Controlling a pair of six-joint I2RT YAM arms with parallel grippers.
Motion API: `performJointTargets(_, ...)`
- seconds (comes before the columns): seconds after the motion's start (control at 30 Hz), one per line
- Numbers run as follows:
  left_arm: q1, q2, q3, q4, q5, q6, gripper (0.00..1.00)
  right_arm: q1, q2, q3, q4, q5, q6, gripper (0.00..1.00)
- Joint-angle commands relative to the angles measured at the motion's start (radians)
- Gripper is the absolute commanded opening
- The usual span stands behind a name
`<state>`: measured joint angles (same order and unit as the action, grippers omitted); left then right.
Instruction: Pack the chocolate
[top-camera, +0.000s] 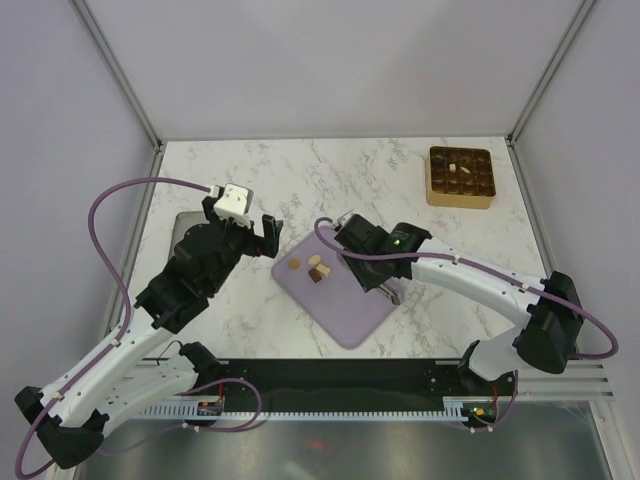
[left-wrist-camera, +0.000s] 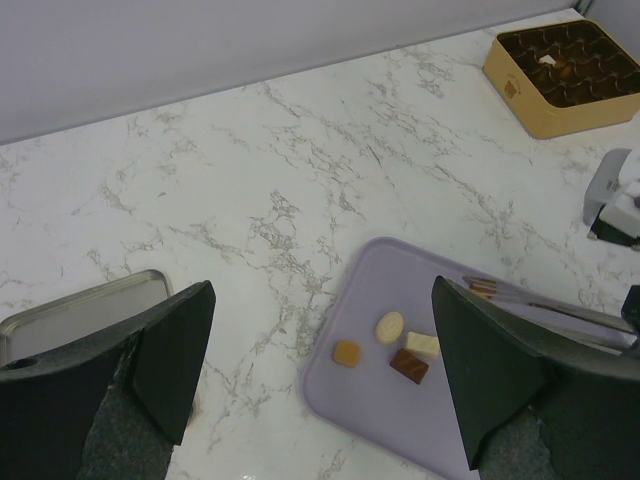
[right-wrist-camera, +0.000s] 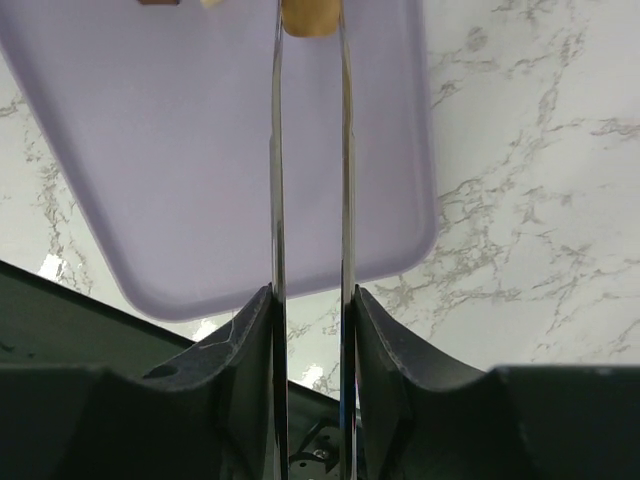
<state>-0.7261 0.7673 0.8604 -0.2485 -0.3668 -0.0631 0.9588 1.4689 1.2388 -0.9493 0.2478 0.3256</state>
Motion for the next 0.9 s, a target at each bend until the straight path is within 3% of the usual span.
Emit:
performJointTargets(0.0, -0.001, -0.006, -0.004, 0.028, -0.031, 0.039, 0.97, -0.081, -0.012, 0.082, -0.003, 0.033, -0.043, 0.41)
performJointTargets(0.17, -0.003, -0.005, -0.004, 0.029, -0.029, 0.039, 0.97, -0.228, 0.019, 0.197, 0.012, 0.018, -0.098, 0.41)
performJointTargets(0.5, -0.001, -0.011, -0.004, 0.028, -0.03, 0.039, 0.97, -0.668, 0.165, 0.404, 0.067, 0.014, -0.086, 0.41)
performJointTargets(0.87, -0.001, -0.016, -0.001, 0.026, -0.027, 0.036, 0.97, -0.945, 0.37, 0.596, 0.089, 0.019, -0.054, 0.41)
